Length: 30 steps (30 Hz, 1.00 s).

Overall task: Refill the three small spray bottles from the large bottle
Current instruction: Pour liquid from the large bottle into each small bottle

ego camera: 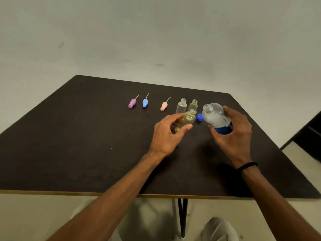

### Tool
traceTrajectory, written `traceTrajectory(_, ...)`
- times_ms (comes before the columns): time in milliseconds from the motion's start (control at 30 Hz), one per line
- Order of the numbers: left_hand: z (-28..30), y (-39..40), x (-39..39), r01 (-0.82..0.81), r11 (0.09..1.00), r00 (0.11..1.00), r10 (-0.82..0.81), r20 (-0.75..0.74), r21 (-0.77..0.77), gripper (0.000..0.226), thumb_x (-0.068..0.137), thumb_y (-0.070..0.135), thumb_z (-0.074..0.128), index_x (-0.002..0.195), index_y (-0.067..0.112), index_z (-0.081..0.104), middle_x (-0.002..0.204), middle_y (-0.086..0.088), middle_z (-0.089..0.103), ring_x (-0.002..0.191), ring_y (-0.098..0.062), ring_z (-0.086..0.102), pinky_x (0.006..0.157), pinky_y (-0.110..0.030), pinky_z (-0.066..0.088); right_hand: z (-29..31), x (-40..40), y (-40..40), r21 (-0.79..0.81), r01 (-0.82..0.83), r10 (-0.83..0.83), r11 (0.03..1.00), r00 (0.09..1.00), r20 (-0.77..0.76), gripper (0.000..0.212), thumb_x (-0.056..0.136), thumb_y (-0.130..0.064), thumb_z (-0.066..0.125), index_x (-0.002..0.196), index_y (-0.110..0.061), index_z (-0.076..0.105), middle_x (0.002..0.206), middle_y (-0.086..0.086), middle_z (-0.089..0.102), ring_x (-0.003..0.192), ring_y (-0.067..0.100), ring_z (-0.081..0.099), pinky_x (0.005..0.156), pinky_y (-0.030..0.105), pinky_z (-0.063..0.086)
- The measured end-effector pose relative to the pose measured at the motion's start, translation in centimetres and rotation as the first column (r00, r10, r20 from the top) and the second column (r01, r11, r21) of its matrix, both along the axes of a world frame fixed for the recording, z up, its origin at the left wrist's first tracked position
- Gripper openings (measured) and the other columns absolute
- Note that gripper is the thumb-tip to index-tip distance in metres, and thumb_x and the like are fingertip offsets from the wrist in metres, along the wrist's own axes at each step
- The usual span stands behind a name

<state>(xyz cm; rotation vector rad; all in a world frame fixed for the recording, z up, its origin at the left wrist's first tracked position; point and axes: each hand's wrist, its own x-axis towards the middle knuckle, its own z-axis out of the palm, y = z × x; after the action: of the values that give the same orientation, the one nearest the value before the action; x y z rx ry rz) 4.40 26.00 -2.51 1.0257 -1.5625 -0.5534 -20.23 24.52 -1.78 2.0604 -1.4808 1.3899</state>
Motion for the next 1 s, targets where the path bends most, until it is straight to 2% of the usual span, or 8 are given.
traceTrajectory(100, -0.2, -0.3, 0.3, 0.002, 0.998, 0.994, 0.005, -0.113, 0.065, 0.046, 0.088, 0.034, 0.084, 0.131, 0.021, 0.073, 0.114, 0.006, 0.075, 0.101, -0.007, 0.071, 0.09, -0.028, 0.061, 0.2, -0.7, 0.7, 0.008, 0.002, -0.002, 1.0, 0.999, -0.039, 0.081, 0.076, -0.02, 0.095, 0.146, -0.014, 0.056, 0.14, 0.013, 0.064, 0.129, 0.032, 0.06, 0.105, 0.065, 0.049)
traceTrajectory(167, -0.2, -0.4, 0.4, -0.001, 0.995, 0.991, 0.015, -0.135, 0.105, 0.047, 0.086, 0.033, 0.087, 0.13, 0.022, 0.074, 0.113, 0.009, 0.076, 0.101, -0.005, 0.071, 0.091, -0.025, 0.06, 0.4, -0.6, 1.1, 0.008, 0.012, -0.011, 1.0, 0.998, -0.058, 0.082, 0.075, -0.017, 0.095, 0.146, -0.014, 0.056, 0.14, 0.014, 0.064, 0.129, 0.033, 0.06, 0.107, 0.066, 0.047)
traceTrajectory(367, -0.3, -0.4, 0.3, 0.005, 0.996, 0.993, 0.006, -0.117, 0.091, 0.048, 0.082, 0.032, 0.09, 0.128, 0.023, 0.075, 0.111, 0.01, 0.077, 0.099, -0.003, 0.072, 0.091, -0.027, 0.061, 0.7, -0.1, 1.4, 0.007, 0.003, -0.002, 1.0, 0.993, -0.114, 0.084, 0.073, -0.015, 0.096, 0.147, -0.012, 0.056, 0.141, 0.016, 0.063, 0.131, 0.036, 0.059, 0.111, 0.069, 0.042)
traceTrajectory(600, -0.3, -0.7, 0.3, -0.004, 0.999, 0.996, 0.008, -0.084, 0.044, 0.051, 0.087, 0.026, 0.087, 0.135, 0.022, 0.07, 0.114, 0.005, 0.077, 0.108, -0.004, 0.07, 0.096, -0.022, 0.058, 0.1, 1.3, 1.0, -0.084, 0.006, -0.021, 0.996, 0.984, -0.178, 0.087, 0.072, -0.011, 0.095, 0.149, -0.011, 0.054, 0.144, 0.016, 0.06, 0.136, 0.037, 0.053, 0.117, 0.07, 0.032)
traceTrajectory(800, -0.3, -0.6, 0.4, -0.035, 0.999, 0.996, 0.036, -0.075, 0.017, 0.049, 0.087, 0.02, 0.086, 0.134, 0.017, 0.071, 0.119, 0.005, 0.077, 0.109, -0.002, 0.071, 0.096, -0.012, 0.053, -0.8, 2.1, -0.1, -0.121, 0.027, -0.041, 0.992, 0.992, -0.115, 0.078, 0.076, -0.015, 0.089, 0.147, -0.009, 0.056, 0.144, 0.017, 0.06, 0.136, 0.038, 0.054, 0.118, 0.069, 0.031)
traceTrajectory(1000, -0.4, -0.8, 0.4, -0.025, 0.999, 0.998, 0.027, -0.058, 0.027, 0.051, 0.087, 0.023, 0.087, 0.135, 0.019, 0.07, 0.12, 0.006, 0.077, 0.11, -0.002, 0.071, 0.099, -0.024, 0.057, -0.9, 2.2, -1.0, -0.13, 0.032, -0.047, 0.991, 0.993, -0.111, 0.079, 0.075, -0.01, 0.089, 0.147, -0.01, 0.057, 0.144, 0.015, 0.06, 0.136, 0.037, 0.055, 0.119, 0.069, 0.029)
